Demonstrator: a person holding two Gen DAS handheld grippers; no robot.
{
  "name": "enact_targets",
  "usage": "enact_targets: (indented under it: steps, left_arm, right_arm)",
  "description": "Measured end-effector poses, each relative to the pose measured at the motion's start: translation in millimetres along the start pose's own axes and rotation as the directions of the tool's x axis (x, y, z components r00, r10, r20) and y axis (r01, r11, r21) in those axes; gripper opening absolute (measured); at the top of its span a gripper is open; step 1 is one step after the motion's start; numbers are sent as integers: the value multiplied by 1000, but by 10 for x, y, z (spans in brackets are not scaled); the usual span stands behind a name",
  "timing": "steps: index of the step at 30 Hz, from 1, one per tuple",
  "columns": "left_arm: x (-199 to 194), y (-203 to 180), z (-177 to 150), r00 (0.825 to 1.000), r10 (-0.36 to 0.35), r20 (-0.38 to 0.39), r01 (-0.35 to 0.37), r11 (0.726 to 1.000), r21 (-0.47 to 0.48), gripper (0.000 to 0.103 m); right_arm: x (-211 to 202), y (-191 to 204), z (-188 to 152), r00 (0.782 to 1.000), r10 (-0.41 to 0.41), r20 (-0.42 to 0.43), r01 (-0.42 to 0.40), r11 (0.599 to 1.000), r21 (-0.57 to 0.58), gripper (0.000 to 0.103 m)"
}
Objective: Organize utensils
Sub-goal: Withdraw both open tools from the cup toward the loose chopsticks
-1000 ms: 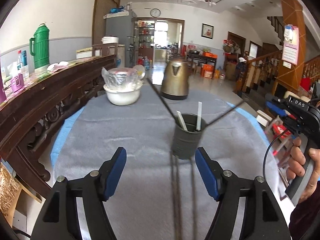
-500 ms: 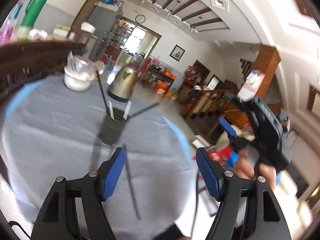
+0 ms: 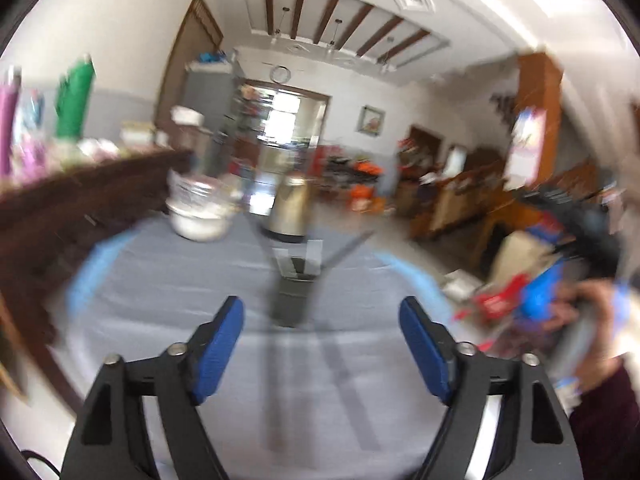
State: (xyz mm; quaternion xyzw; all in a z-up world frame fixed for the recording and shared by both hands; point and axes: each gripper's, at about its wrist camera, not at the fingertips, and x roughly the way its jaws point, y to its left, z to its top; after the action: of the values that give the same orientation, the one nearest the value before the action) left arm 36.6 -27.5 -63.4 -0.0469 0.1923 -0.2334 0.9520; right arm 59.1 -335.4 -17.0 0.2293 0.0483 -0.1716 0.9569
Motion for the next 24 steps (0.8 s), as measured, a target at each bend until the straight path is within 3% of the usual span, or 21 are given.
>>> enact_targets:
  steps: [3,5,8,11,13,18,24]
  left_arm:
    - [280,188,-1,988,150,-31,-144,980,134,85]
    - [545,379,-21,965,251,-71,-233,951,201,85]
    - [873,689,-18,931,346,-116,-316,923,219,85]
    - [1108,896,-12,899,414,-142,-379,899,222,85]
    - [1189,958,7,887,433,-160,-400,894,203,85]
    - [1153,946,-33,892,404,-205,-383,914,136,85]
    - [1121,793,-95,895,387,-220,-359,920,157,85]
  right_arm:
    - [-23,-46,-65,1000,-7,-13,6,1000,-31,73]
    - [-58,-82,-138,1000,-20,-7,19,997,-80,73]
    - [-50,-133,-263,997,-75,-15,71,983,-170,73]
    - [33,-231,-386,994,-97,-53,86,979,-187,73]
    - [54,-263,-455,992,-90,-87,72,979,-191,73]
    - [101,-390,-745,977,-23,-212,-16,983,-183,73]
    - [80,-408,-1130,942,41,-334,-106,978,-179,73]
